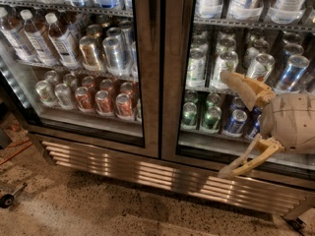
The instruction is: Open right fridge door
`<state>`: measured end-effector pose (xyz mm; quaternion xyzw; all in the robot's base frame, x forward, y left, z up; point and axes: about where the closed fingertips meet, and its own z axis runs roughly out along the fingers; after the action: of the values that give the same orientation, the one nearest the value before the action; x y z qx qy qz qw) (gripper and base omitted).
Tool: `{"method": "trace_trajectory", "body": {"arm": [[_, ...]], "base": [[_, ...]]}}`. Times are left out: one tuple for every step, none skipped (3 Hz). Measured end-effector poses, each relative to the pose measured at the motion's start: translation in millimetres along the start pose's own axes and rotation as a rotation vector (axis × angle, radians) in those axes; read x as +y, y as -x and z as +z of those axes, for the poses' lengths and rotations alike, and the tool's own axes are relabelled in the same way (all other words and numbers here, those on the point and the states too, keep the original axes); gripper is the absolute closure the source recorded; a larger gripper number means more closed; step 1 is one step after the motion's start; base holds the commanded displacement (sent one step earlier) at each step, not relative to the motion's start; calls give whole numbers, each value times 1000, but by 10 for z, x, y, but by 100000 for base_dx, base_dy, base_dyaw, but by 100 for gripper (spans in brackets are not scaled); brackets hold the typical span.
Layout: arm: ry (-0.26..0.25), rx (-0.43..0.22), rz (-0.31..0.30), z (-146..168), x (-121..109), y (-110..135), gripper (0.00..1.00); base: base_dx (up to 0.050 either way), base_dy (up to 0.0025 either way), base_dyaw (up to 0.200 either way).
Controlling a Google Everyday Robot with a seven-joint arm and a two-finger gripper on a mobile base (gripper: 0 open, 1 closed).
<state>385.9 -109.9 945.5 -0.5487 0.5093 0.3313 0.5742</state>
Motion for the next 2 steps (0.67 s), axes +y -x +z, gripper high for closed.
{"method": "trace_trajectory", "body": {"arm": [[0, 0, 0, 0, -1, 0, 0], [-17, -4, 36, -23, -178, 39, 0]], "base": [[0, 0, 0], [0, 0, 0]]}}
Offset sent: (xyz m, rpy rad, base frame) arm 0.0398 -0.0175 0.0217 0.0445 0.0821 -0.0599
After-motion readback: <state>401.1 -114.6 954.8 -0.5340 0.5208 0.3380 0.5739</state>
